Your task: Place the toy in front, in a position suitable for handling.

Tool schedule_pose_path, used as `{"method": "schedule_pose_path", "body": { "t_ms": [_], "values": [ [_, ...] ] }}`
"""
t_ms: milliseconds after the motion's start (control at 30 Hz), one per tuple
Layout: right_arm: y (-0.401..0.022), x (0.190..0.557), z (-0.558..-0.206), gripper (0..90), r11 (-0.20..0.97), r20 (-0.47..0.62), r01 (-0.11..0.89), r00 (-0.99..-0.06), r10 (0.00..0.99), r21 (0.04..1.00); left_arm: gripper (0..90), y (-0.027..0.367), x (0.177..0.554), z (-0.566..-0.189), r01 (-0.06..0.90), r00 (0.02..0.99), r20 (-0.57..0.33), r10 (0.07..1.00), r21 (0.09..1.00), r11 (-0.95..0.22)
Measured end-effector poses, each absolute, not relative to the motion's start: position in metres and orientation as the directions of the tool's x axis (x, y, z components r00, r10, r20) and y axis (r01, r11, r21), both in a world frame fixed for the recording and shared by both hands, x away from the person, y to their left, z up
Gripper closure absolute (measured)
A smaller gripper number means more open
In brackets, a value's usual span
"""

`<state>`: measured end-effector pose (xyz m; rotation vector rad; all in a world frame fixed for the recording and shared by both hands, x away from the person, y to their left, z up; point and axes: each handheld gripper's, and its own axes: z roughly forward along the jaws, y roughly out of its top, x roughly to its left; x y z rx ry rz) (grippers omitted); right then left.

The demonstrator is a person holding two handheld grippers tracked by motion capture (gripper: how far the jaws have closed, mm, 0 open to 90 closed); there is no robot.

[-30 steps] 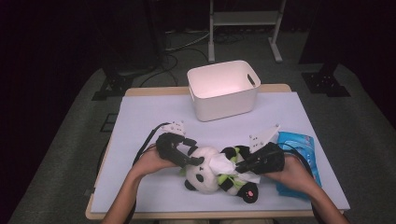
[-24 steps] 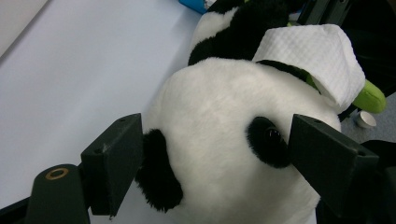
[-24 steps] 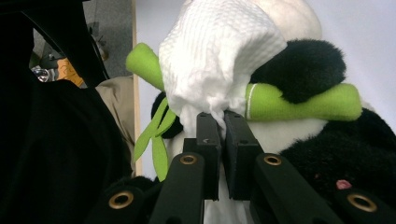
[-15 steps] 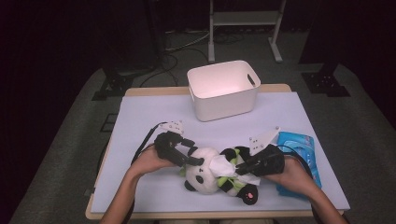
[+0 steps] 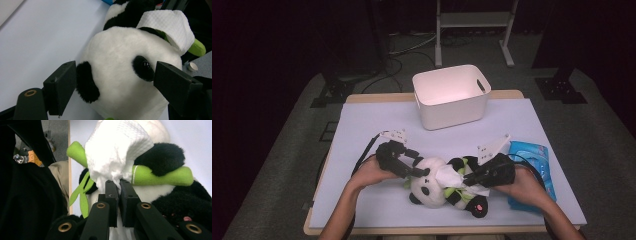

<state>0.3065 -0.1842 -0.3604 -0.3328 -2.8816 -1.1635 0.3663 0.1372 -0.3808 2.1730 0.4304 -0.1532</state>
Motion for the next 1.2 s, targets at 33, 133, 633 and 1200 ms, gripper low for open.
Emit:
{"method": "schedule_pose_path", "body": {
  "t_ms": [33, 133, 633, 1200],
  "values": [
    [-0.184, 0.306, -0.361, 84.9, 0.702, 0.093, 0.199, -0.978, 0.186, 0.684, 17.9, 0.137, 0.366, -0.381, 0.360, 0.932, -0.263, 0.249, 0.757, -0.545],
    [-0.183, 0.305, -0.361, 84.9, 0.707, 0.092, 0.196, -0.979, 0.182, 0.680, 18.0, 0.137, 0.366, -0.381, 0.360, 0.932, -0.268, 0.243, 0.753, -0.551],
    [-0.180, 0.299, -0.364, 85.4, 0.730, 0.075, 0.169, -0.984, 0.161, 0.662, 10.5, 0.131, 0.374, -0.392, 0.420, 0.906, -0.362, 0.221, 0.700, -0.577],
    [-0.182, 0.315, -0.361, 85.7, 0.714, 0.103, 0.193, -0.980, 0.168, 0.673, 53.3, 0.139, 0.378, -0.398, 0.375, 0.925, -0.341, 0.166, 0.757, -0.535]
  ]
}}
